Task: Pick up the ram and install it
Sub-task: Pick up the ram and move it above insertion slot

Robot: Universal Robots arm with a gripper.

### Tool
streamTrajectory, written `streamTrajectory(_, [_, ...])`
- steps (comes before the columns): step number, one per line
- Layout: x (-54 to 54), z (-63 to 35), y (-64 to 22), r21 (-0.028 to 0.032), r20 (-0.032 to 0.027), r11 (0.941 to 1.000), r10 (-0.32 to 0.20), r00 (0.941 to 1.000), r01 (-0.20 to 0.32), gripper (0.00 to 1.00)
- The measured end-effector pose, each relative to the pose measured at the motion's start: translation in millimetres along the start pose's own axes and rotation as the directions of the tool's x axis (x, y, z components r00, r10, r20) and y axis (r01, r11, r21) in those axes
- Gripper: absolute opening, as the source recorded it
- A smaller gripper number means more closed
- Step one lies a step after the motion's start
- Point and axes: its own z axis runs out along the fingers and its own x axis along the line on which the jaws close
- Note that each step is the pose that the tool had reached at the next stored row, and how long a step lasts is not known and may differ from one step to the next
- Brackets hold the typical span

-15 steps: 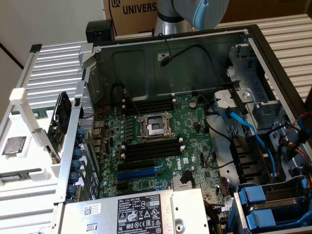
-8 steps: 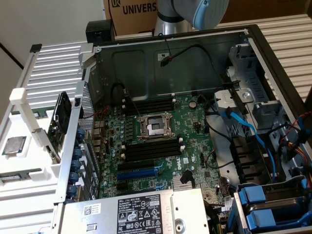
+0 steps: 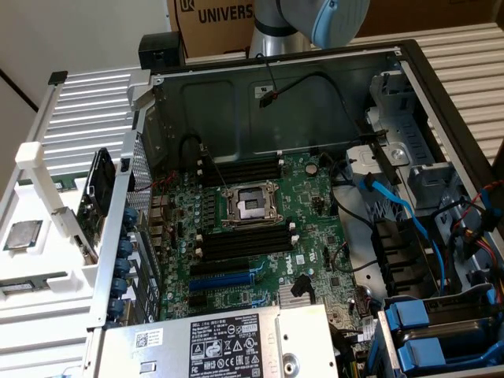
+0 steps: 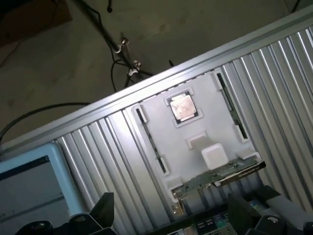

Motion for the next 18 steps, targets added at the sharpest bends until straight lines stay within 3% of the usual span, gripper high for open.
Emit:
streamTrajectory(6, [-0.1,1.2,0.0,-0.0007,-0.0006,0.9940,-0.110,0.9940,0.110,0.99])
streamTrajectory(12, [-0.1,3.4,0.0,0.0035,0.0005,0.9775,-0.211,0.9775,0.211,0.99])
streamTrajectory(18, [1.1,11.0,2.8,0.0055,0.0014,0.9648,-0.263,0.9648,0.263,0.99])
